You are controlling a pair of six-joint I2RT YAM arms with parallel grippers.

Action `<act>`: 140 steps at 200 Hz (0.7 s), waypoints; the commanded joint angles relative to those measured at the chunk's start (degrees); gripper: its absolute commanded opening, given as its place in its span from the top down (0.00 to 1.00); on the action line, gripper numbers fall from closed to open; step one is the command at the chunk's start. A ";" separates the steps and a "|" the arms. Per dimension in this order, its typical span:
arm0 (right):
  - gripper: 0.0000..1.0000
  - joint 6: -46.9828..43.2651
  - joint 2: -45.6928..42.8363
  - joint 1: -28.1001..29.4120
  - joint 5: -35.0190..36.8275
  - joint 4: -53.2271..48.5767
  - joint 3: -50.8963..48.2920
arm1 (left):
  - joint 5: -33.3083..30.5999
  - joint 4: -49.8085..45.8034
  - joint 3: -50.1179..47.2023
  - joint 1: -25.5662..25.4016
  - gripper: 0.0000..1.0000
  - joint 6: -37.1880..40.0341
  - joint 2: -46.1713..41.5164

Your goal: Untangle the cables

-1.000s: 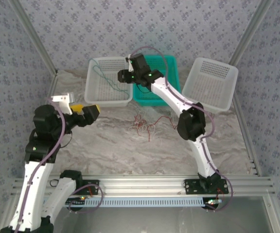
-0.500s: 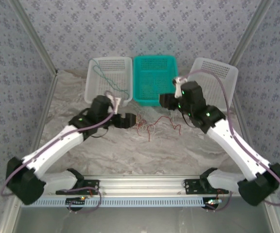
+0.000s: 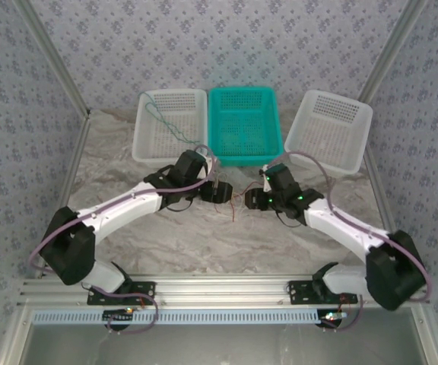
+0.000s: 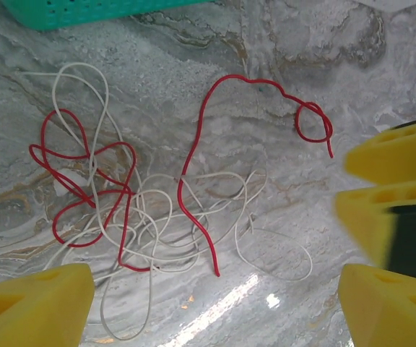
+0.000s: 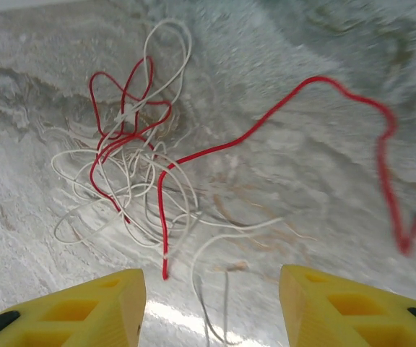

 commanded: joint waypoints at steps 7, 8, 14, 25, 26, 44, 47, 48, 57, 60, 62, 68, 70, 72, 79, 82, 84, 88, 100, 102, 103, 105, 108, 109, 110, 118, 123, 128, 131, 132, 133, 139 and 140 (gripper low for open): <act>0.46 -1.34 8.12 0.87 -3.09 11.35 1.38 | -0.32 -0.70 0.17 0.48 0.12 1.41 -4.12; 0.46 -1.43 8.42 0.87 -3.08 11.64 1.40 | -0.32 -0.73 0.08 0.47 0.12 1.42 -4.32; 0.46 -1.60 10.31 0.87 -2.80 12.90 1.77 | -0.19 -0.79 -0.43 0.52 0.12 1.36 -4.98; 0.48 -2.26 13.42 0.86 -3.04 14.79 2.57 | -0.23 -1.09 -1.40 0.48 0.11 1.13 -6.27; 0.48 -2.41 13.67 0.91 -3.19 15.03 2.61 | -0.19 -1.05 -1.49 0.43 0.11 1.10 -6.41; 0.55 -3.80 18.25 1.22 -3.75 17.16 3.82 | -0.73 -1.19 -3.00 0.50 0.11 0.73 -8.66; 0.56 -3.84 18.92 1.22 -3.89 17.19 4.07 | -0.87 -1.24 -3.20 0.47 0.11 0.73 -8.95; 0.57 -3.86 19.14 1.22 -3.92 17.25 4.20 | -0.91 -1.26 -3.27 0.51 0.10 0.73 -9.11; 0.62 -3.82 20.37 1.22 -4.30 18.00 4.50 | -1.52 -1.71 -3.65 0.52 0.10 0.90 -9.88; 0.62 -3.73 20.54 1.25 -4.20 18.22 4.50 | -1.77 -1.86 -3.74 0.48 0.10 1.02 -10.02; 0.63 -3.72 20.71 1.21 -4.10 18.41 4.50 | -1.83 -2.02 -3.77 0.47 0.10 1.06 -10.12; 0.65 -3.46 20.90 1.22 -3.80 18.69 4.51 | -2.14 -2.30 -3.78 0.48 0.10 1.34 -10.42; 0.66 -3.45 20.91 1.22 -3.76 18.83 4.52 | -2.25 -2.44 -3.78 0.49 0.10 1.39 -10.46; 0.67 -3.49 20.92 1.22 -3.64 18.93 4.40 | -2.35 -2.54 -3.78 0.51 0.10 1.49 -10.50; 0.69 -3.58 20.81 1.22 -3.27 18.99 4.39 | -2.42 -2.76 -3.79 0.54 0.10 1.75 -10.51; 0.70 -3.62 20.79 1.27 -3.00 18.94 4.35 | -2.41 -2.77 -3.78 0.52 0.10 1.82 -10.51; 0.71 -3.66 20.73 1.30 -2.86 18.81 4.40 | -2.43 -2.77 -3.78 0.50 0.10 1.84 -10.51; 0.73 -3.79 20.70 1.31 -2.46 18.55 4.40 | -2.44 -2.69 -3.70 0.49 0.10 1.90 -10.43; 0.80 -4.51 20.14 1.31 -1.99 17.65 4.50 | -2.34 -2.35 -3.61 0.49 0.10 1.95 -10.10; 0.80 -4.55 20.06 1.35 -2.01 17.61 4.50 | -2.21 -2.23 -3.54 0.49 0.10 1.95 -10.01; 0.81 -4.57 19.98 1.37 -1.93 17.54 4.46 | -2.24 -2.24 -3.53 0.48 0.10 1.96 -10.00; 0.82 -4.69 19.82 1.39 -1.80 17.43 4.47 | -2.23 -2.14 -3.52 0.47 0.10 1.96 -9.98; 0.83 -4.80 19.60 1.39 -1.64 17.15 4.41 | -2.22 -2.08 -3.45 0.49 0.10 1.91 -9.85; 0.84 -4.87 19.48 1.40 -1.61 17.09 4.41 | -2.24 -2.03 -3.44 0.48 0.10 1.89 -9.83; 0.84 -4.91 19.33 1.40 -1.51 16.98 4.41 | -2.21 -1.96 -3.48 0.47 0.10 1.88 -9.77; 0.87 -5.32 18.52 1.48 -1.30 16.48 4.33 | -2.05 -1.56 -3.28 0.51 0.09 1.91 -9.60; 0.90 -5.67 17.60 1.48 -1.28 16.25 4.29 | -1.98 -1.39 -3.26 0.48 0.09 1.96 -9.56; 0.91 -5.85 17.05 1.48 -1.26 16.00 4.21 | -1.85 -1.09 -3.26 0.49 0.09 1.95 -9.65; 0.92 -5.97 16.55 1.51 -1.24 15.92 4.16 | -1.86 -0.95 -3.26 0.51 0.09 1.96 -9.70; 0.92 -6.12 16.33 1.55 -1.25 15.79 4.08 | -1.88 -0.90 -3.26 0.49 0.09 1.96 -9.75; 0.93 -6.15 16.09 1.52 -1.29 15.80 4.07 | -1.90 -0.82 -3.26 0.48 0.09 1.96 -9.78; 0.94 -6.49 15.19 1.57 -1.46 15.60 4.06 | -1.88 -0.55 -3.26 0.47 0.09 2.11 -9.92; 0.95 -6.51 15.08 1.57 -1.48 15.48 4.06 | -1.89 -0.52 -3.26 0.51 0.09 2.12 -9.91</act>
